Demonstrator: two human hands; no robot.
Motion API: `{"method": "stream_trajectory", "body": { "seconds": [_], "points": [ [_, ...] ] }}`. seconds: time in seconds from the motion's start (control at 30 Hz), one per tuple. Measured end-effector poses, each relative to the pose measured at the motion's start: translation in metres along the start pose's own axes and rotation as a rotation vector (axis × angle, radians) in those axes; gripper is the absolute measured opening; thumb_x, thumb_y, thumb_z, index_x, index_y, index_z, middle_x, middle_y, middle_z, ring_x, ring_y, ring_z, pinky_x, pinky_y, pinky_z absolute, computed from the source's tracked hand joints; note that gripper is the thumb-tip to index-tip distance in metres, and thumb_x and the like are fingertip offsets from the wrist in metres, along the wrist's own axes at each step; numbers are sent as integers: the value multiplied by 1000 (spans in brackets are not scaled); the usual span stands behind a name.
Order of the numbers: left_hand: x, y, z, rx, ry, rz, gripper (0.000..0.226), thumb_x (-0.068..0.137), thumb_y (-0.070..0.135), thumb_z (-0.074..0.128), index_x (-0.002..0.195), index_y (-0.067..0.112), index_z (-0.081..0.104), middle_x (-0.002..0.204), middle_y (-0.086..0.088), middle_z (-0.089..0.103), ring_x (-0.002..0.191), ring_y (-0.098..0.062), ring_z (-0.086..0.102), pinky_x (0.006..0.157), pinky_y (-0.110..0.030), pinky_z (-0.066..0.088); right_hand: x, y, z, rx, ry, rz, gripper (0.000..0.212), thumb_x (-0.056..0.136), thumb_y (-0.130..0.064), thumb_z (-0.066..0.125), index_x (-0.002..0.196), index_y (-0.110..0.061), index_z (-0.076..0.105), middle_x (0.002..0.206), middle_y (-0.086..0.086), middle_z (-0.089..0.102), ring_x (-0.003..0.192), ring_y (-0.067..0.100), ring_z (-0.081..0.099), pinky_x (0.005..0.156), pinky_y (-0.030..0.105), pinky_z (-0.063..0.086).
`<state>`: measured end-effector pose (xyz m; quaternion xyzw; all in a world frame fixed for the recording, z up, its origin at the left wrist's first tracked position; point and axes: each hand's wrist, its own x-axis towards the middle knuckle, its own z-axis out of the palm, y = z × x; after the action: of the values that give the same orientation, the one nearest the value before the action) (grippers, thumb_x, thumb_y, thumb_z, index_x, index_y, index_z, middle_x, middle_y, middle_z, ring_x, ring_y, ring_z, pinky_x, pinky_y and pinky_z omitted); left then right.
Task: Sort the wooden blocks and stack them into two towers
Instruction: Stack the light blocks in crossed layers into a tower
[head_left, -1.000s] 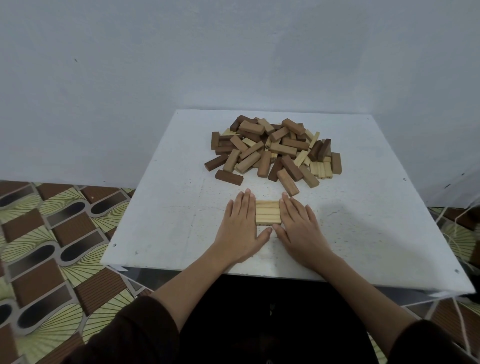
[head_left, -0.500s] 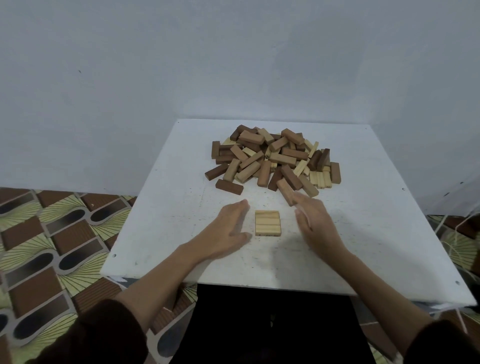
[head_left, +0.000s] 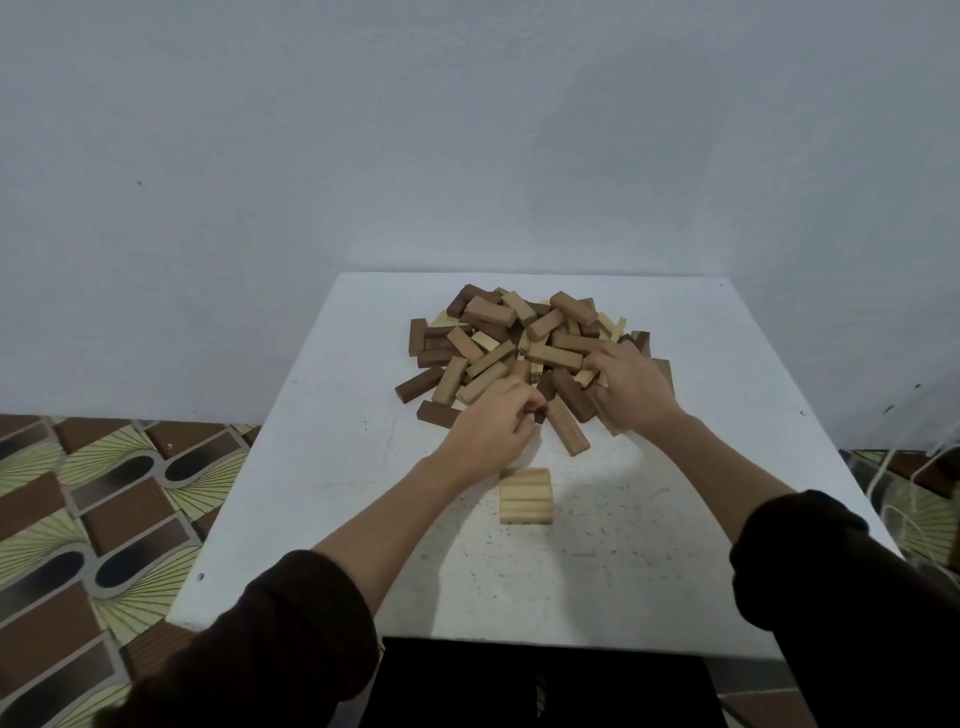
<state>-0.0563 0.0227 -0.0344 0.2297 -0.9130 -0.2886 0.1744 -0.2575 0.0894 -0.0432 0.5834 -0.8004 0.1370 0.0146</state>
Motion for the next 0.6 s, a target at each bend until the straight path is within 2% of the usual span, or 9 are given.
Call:
{"method": "stream_trajectory", "body": {
  "seconds": [0.1, 0.2, 0.3, 0.37, 0.43, 0.47, 0.53, 0.6],
  "points": [
    [4, 1, 2, -6, 3, -2, 19, 91, 5, 49, 106, 9, 59, 105, -3, 54, 100, -12, 47, 87, -32, 44, 5, -1, 0, -85, -3, -56, 23, 87, -6, 51, 105, -6, 65, 117, 10, 55, 109, 29, 45, 82, 39, 36],
    [7, -1, 3, -16, 25, 10, 19, 91, 5, 48, 106, 8, 60, 104, -2, 54, 99, -13, 49, 87, -34, 45, 4, 4, -2, -44, 67, -112, 12, 85, -6, 58, 89, 0, 68, 98, 16, 59, 94, 34, 51, 72, 39, 38],
    [11, -1, 4, -24, 53, 23, 20, 92, 5, 48, 107, 6, 60, 102, 0, 53, 93, -9, 46, 84, -31, 44, 0, 13, -9, 228, 200, 99, 20, 91, -11, 56, 77, 2, 63, 82, 12, 55, 81, 26, 48, 66, 33, 38],
    [14, 2, 7, -32, 59, 31, 20, 92, 4, 48, 107, 6, 61, 102, -1, 54, 92, -7, 45, 82, -28, 43, -5, 23, -14, 304, 153, 299, 31, 91, -11, 53, 61, -5, 49, 68, 6, 48, 65, 19, 44, 54, 26, 31],
    [15, 4, 10, -53, 45, 28, 21, 92, 5, 47, 108, 7, 61, 104, 0, 55, 94, -9, 49, 81, -23, 42, -14, 29, -13, 286, 75, 376, 36, 86, -6, 53, 54, -10, 37, 59, 2, 40, 56, 18, 39, 48, 25, 25],
    [16, 6, 12, -69, 38, 25, 21, 93, 5, 46, 108, 8, 60, 104, 0, 55, 96, -11, 51, 82, -22, 43, -20, 31, -11, 288, 54, 373, 35, 83, -5, 53, 53, -9, 36, 59, 1, 38, 59, 19, 38, 48, 26, 24],
    [16, 9, 16, -90, 31, 15, 21, 94, 7, 46, 110, 9, 60, 106, 1, 55, 97, -12, 54, 83, -27, 46, -28, 32, -7, 282, 28, 353, 24, 79, -4, 56, 57, -2, 48, 70, 0, 40, 71, 19, 40, 53, 28, 26],
    [15, 11, 18, -102, 23, 8, 21, 94, 9, 46, 110, 11, 60, 106, 3, 55, 95, -12, 54, 83, -32, 47, -33, 31, -2, 249, 19, 335, 13, 81, -8, 58, 74, 3, 63, 90, 2, 43, 83, 17, 39, 62, 29, 30]
  ]
}}
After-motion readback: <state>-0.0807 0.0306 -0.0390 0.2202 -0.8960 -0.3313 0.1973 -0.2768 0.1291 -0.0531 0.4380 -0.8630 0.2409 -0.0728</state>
